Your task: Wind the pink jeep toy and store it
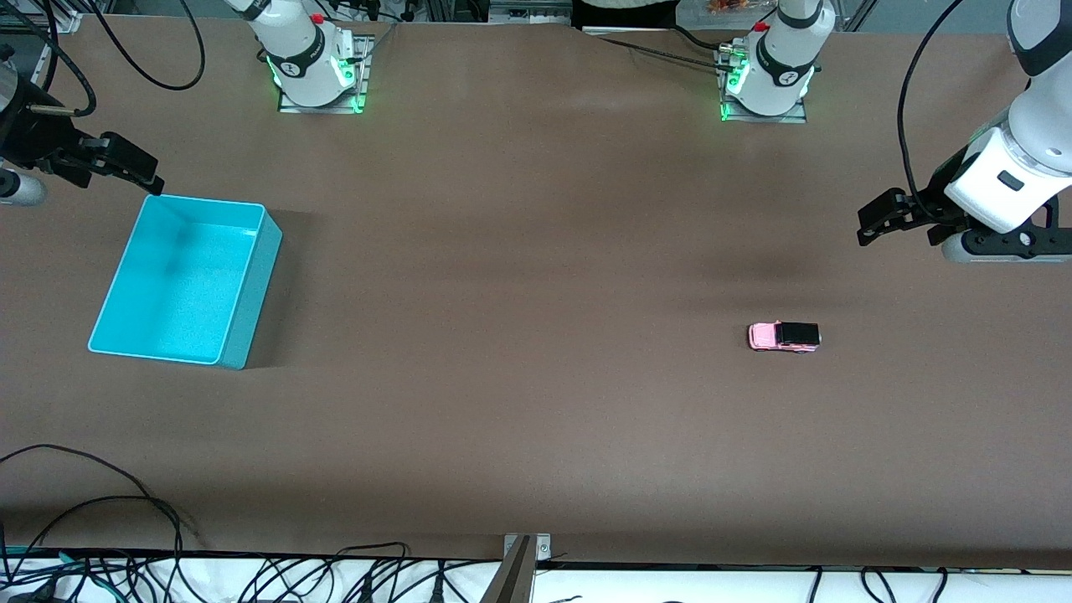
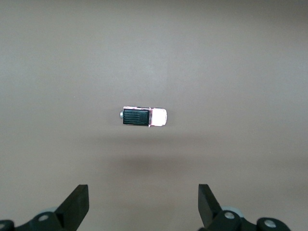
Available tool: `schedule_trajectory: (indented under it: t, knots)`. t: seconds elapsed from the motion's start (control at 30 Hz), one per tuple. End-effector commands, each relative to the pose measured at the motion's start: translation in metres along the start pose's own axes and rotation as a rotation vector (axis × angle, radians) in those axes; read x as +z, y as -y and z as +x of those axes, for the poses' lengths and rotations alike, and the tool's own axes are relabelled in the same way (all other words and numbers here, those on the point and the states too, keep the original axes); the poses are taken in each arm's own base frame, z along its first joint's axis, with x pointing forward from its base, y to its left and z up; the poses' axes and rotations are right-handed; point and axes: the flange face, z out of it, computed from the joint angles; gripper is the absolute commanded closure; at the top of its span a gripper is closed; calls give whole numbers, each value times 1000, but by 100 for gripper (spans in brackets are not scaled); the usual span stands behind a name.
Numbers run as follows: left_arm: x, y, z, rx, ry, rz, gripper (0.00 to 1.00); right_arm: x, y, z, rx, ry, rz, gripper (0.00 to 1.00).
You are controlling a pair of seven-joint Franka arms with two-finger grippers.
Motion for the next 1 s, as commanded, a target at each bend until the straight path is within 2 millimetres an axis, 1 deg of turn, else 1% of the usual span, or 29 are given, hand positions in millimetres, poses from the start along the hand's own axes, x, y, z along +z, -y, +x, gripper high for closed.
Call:
schedule_trajectory:
  t: [0.0,0.17,0.53,0.7,0.97]
  knots:
    - [-5,0,3,18,6,-10,0,-5,1,-7,0,1,7,0]
    - [-5,1,3,17,6,-10,0,-6,0,-4,0,-8,12,0]
    - [-5,0,3,18,6,-10,0,-6,4,-8,-7,5,11,0]
    - [-5,0,3,18,6,-10,0,-6,2,-7,-4,2,13,0]
    - [-6,1,3,15,5,-10,0,-5,8,-9,-14,6,11,0]
